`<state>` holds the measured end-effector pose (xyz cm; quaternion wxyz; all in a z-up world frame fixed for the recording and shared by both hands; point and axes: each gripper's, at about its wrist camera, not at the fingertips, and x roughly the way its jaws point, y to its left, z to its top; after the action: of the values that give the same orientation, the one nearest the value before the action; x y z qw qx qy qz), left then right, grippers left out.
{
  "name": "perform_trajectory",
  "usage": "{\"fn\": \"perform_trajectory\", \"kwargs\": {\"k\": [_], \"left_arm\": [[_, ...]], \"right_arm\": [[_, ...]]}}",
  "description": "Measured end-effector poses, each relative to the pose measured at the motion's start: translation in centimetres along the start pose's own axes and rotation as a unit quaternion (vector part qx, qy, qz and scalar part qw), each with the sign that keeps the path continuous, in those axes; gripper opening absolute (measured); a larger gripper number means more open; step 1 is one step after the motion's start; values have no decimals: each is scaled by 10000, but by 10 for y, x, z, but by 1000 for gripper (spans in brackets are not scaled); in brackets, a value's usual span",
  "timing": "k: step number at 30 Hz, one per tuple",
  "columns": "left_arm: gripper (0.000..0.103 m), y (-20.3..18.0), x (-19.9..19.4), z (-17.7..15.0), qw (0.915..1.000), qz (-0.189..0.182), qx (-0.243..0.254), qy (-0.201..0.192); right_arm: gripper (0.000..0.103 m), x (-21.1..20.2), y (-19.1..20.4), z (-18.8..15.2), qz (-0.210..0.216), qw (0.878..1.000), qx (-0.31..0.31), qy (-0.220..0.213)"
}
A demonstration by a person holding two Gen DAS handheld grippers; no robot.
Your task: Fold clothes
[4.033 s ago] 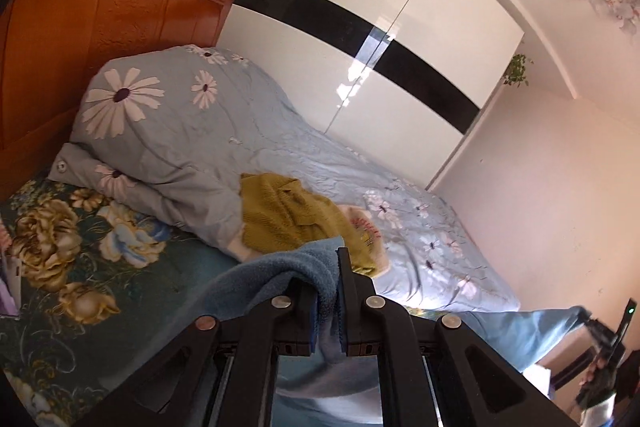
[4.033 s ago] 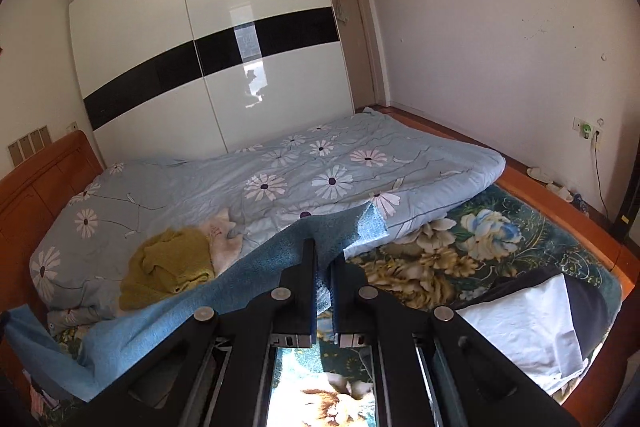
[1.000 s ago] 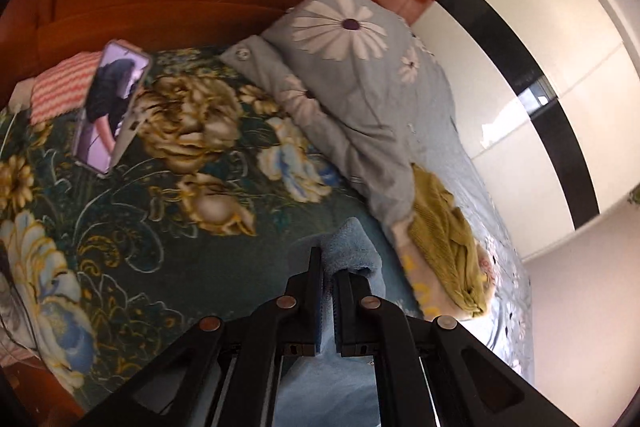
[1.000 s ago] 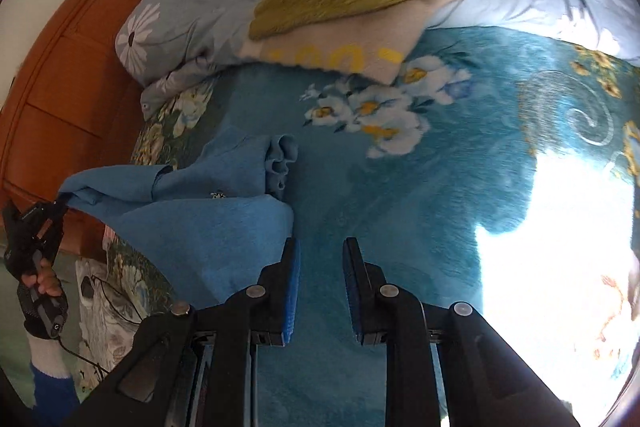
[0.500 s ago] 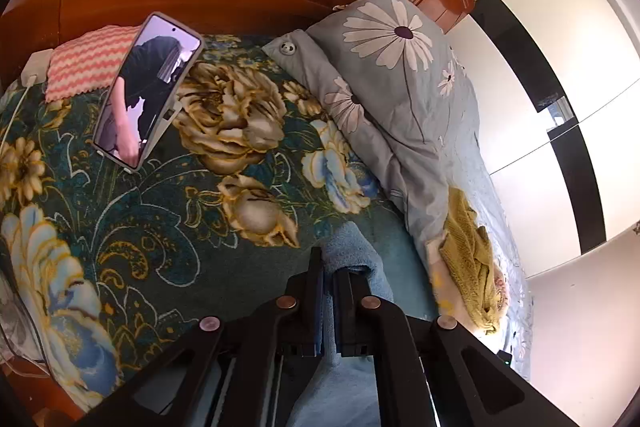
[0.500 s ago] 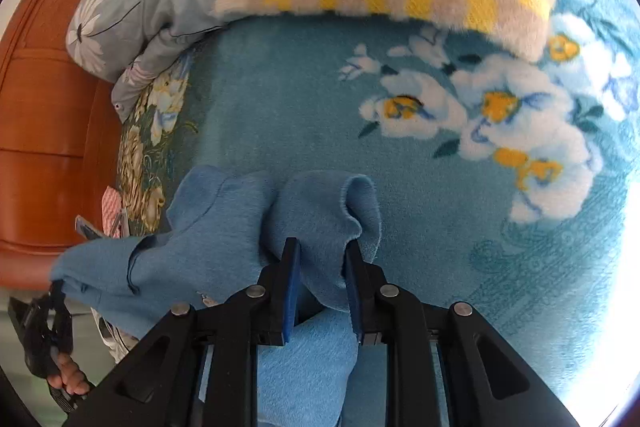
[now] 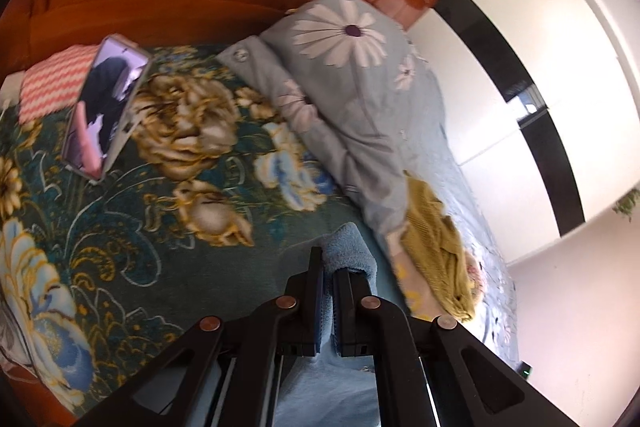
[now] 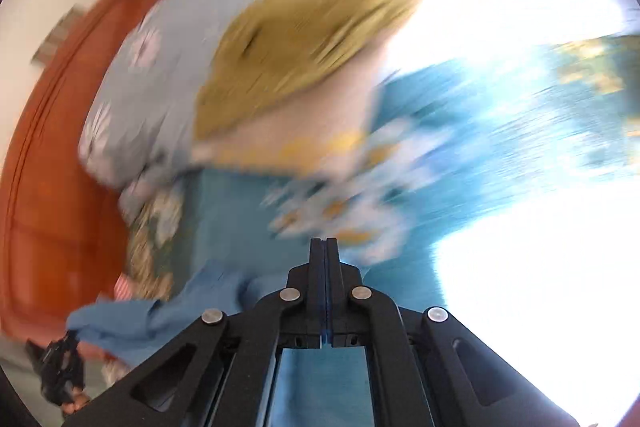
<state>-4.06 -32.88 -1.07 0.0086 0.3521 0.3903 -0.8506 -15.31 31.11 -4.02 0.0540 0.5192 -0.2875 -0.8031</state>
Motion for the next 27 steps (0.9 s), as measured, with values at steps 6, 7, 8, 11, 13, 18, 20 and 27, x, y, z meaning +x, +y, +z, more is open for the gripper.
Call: {"fn": "perform_trajectory", "kwargs": {"k": [6,7,8,11,13,18,20,27], "left_arm": [[4,-24,-1,-7,9997,-149,195,54],[4,-24,-1,-8,9997,-154,160,50],[4,-24,0,-9,9998,-165,108,47],[4,-20,-1,-11,9998,-174,-29,57],[4,-18,-1,-11,9999,-142,-35,81],[4,-3,1,-9,9999,-37,-80,89],[4,7,4,-9,9998,-3,-176,106],[4,39,15,-13,9983,122,-516,226]], "right_arm": [[0,-91,-85,8,-618,9955,441,-562],[0,-94,-90,5,-643,9956,416,-531],[0,-95,-94,3,-659,9959,385,-492],[0,-70,-79,-2,-498,9985,164,-185],[1,-37,-55,-6,-338,9993,-42,120],[1,54,1,-22,-98,9947,-376,956],[4,83,9,-33,-112,9920,-202,1241],[39,129,14,-57,-41,9870,706,1446]]}}
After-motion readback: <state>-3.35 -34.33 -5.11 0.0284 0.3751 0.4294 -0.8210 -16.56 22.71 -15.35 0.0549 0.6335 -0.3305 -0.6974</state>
